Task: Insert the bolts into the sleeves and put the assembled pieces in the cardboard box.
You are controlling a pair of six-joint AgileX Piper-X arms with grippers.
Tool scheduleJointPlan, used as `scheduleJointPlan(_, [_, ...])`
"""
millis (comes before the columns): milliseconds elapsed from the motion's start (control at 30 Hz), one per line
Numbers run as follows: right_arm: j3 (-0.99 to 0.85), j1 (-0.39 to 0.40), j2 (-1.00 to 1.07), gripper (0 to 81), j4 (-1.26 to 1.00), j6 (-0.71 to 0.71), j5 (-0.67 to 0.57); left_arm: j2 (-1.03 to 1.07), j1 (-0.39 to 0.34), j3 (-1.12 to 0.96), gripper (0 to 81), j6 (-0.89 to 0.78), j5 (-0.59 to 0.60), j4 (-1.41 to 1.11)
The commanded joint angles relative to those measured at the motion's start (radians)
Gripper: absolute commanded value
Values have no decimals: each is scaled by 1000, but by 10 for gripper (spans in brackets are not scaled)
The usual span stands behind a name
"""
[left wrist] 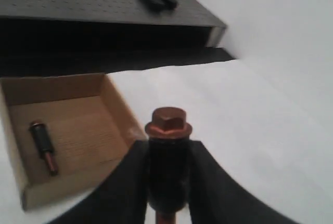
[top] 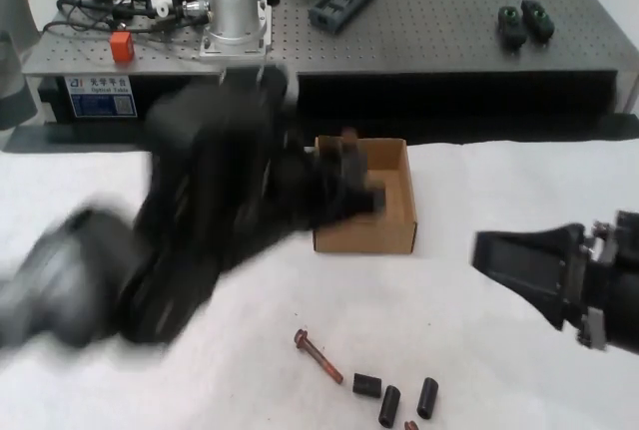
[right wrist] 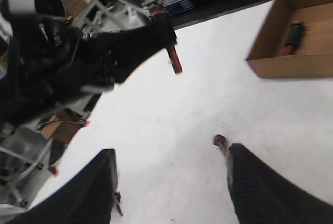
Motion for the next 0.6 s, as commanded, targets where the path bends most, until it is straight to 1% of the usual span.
scheduleJointPlan(0, [-3, -23, -17, 455, 66, -21, 35, 291, 91, -376, 6, 10, -18, 289])
scheduleJointPlan(167, [-3, -29, 2, 455, 165, -24, 108, 618, 120, -803, 6, 109, -20, 631])
scheduleJointPlan(300, [-3, -27, 38, 455, 199, -52, 144, 793, 120, -1054, 6, 141, -28, 785])
scheduleJointPlan(400, [-3, -27, 72, 455, 199, -66, 147, 894, 120, -1179, 6, 141, -25, 866])
scheduleJointPlan(467, [-3, -27, 98, 455, 199, -65, 166, 934, 122, -1218, 10, 141, -25, 892])
scheduleJointPlan(500, [-3, -27, 114, 455, 199, -65, 176, 945, 121, -1229, 34, 141, -25, 901])
scheduleJointPlan(567, [-7, -27, 158, 455, 204, -65, 205, 953, 121, -1231, 114, 140, -25, 905])
